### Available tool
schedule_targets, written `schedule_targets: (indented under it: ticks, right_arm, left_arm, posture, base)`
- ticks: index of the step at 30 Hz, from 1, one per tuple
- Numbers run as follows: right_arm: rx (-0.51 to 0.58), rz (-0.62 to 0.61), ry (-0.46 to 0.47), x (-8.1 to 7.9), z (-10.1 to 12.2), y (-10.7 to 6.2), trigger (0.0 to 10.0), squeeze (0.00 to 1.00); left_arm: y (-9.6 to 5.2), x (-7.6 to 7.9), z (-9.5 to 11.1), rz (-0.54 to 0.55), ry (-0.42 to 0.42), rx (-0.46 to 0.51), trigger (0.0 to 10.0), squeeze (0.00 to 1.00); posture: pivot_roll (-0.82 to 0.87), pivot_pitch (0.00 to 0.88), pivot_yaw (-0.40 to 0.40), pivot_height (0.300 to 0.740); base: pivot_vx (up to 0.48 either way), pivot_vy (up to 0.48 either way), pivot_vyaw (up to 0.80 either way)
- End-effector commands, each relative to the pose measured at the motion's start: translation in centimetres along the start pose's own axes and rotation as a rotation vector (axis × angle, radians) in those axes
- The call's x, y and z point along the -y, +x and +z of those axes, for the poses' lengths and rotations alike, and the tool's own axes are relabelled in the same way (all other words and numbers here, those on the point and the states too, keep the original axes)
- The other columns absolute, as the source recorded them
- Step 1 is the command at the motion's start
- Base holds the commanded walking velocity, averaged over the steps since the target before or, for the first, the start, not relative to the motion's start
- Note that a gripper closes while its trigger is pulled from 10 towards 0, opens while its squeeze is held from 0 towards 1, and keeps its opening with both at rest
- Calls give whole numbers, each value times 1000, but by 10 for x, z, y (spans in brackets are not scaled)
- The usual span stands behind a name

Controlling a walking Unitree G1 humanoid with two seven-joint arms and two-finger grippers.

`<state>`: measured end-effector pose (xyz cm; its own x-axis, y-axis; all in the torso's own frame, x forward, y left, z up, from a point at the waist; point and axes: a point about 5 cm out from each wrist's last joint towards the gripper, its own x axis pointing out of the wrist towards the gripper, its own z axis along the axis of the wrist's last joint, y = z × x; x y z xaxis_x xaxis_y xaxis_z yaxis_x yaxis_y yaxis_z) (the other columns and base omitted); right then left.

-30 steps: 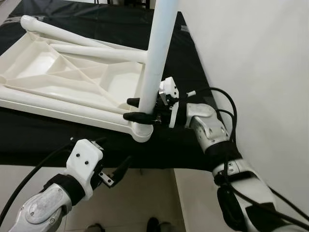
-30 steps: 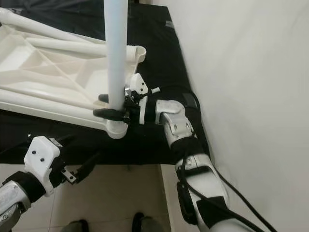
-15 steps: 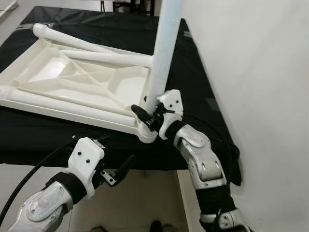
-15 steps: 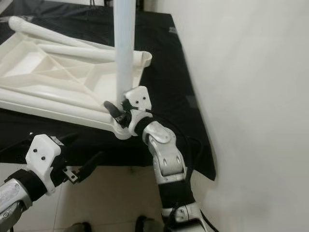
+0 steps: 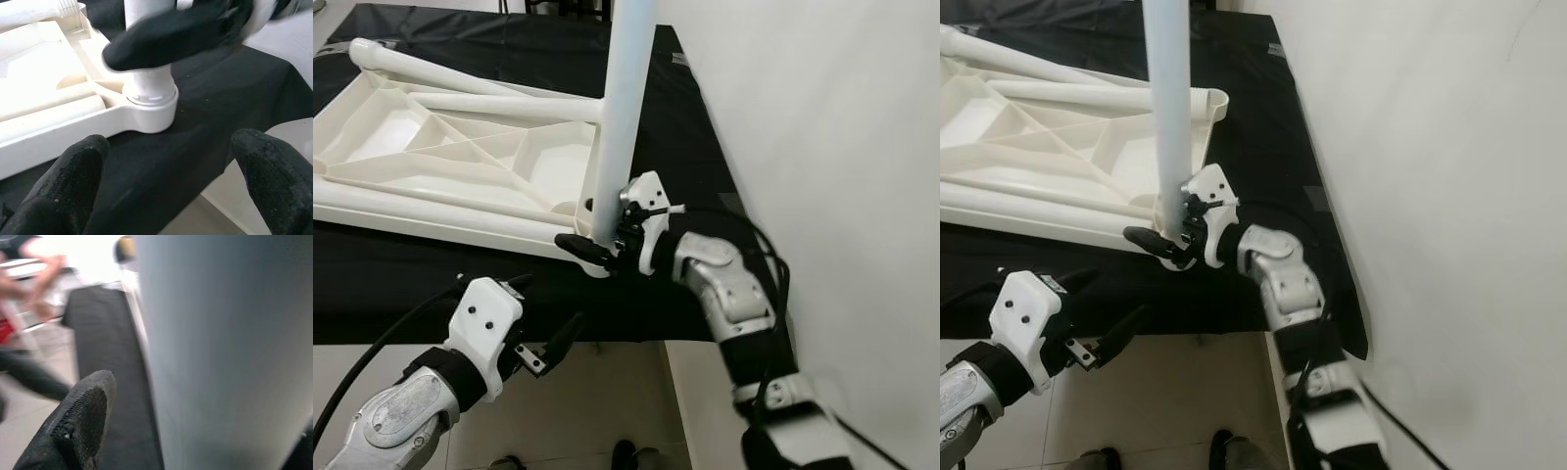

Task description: Building children table

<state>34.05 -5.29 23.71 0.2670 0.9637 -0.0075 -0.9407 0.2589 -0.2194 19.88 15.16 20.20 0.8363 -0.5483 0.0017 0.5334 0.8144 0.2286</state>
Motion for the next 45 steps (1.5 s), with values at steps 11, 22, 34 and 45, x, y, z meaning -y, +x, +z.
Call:
schedule_targets:
  ticks: [11, 22, 34, 45]
  right_arm:
    - [-12, 285, 2, 15, 5, 8, 0, 0]
    - [-131, 35, 17, 31, -24, -3, 0, 0]
    - [-311, -765, 165, -26, -72, -33, 0, 0]
    - [-253, -685, 106, 0, -57, 1, 10000, 0]
  left_arm:
    - [0, 1, 0, 7, 0, 0, 10000, 0]
    - [-2, 2, 2, 13, -2, 1, 10000, 0]
    - [-5, 4, 1, -3, -20, -12, 10000, 0]
    - [-2, 5, 1, -11, -23, -6, 10000, 0]
  posture:
    - [201, 225, -161, 740]
    - [176, 245, -162, 740]
    - [123, 281, -151, 740]
    - [136, 259, -148, 740]
  base:
    - [0, 0, 0]
    - [0, 0, 0]
    - [0, 0, 0]
    - [0, 0, 0]
